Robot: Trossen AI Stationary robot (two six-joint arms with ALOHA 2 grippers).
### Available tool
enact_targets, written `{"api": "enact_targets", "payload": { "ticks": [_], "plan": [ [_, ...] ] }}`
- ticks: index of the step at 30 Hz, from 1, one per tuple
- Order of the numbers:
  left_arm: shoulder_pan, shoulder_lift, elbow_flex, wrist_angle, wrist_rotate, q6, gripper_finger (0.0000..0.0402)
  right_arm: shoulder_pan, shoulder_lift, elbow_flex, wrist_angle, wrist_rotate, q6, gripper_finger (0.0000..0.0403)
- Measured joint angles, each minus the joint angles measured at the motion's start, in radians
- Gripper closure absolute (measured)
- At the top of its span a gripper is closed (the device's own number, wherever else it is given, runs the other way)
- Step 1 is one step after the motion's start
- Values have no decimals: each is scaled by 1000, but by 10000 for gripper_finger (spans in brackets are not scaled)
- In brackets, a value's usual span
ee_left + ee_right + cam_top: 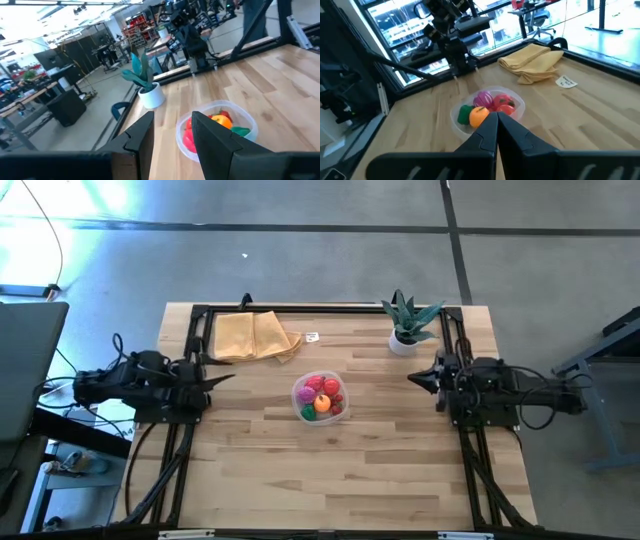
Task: Pick and placing Produce into tupperware
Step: Return to Home Position
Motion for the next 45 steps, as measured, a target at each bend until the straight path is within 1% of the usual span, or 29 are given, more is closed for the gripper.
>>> {"api": "enact_targets", "payload": {
  "ticks": [3, 9, 14, 18, 25, 29, 34, 39, 45],
  "plan": [
    [0, 0, -25, 24, 16, -6, 282, 0, 0, -25, 23, -2, 13, 403],
    [0, 0, -83, 48, 8, -23, 282, 0, 0, -75, 61, -1, 17, 403],
    [0, 0, -122, 75, 11, -24, 282, 0, 0, -87, 71, -21, 17, 403],
    [0, 0, -143, 75, 12, -33, 282, 0, 2, -87, 56, -42, 38, 403],
    [0, 0, -193, 74, 29, -33, 282, 0, 2, -87, 21, -43, 38, 403],
    [0, 0, -200, 75, 30, -32, 282, 0, 2, -87, -27, -38, 42, 403],
    [0, 0, -200, 74, 33, -32, 282, 0, 2, -87, -34, -31, 42, 403],
    [0, 0, -200, 62, 34, -32, 282, 0, 2, -87, -46, 1, 40, 403],
    [0, 0, -200, 52, 33, -32, 282, 0, 2, -87, -80, 29, 144, 403]
  ]
}}
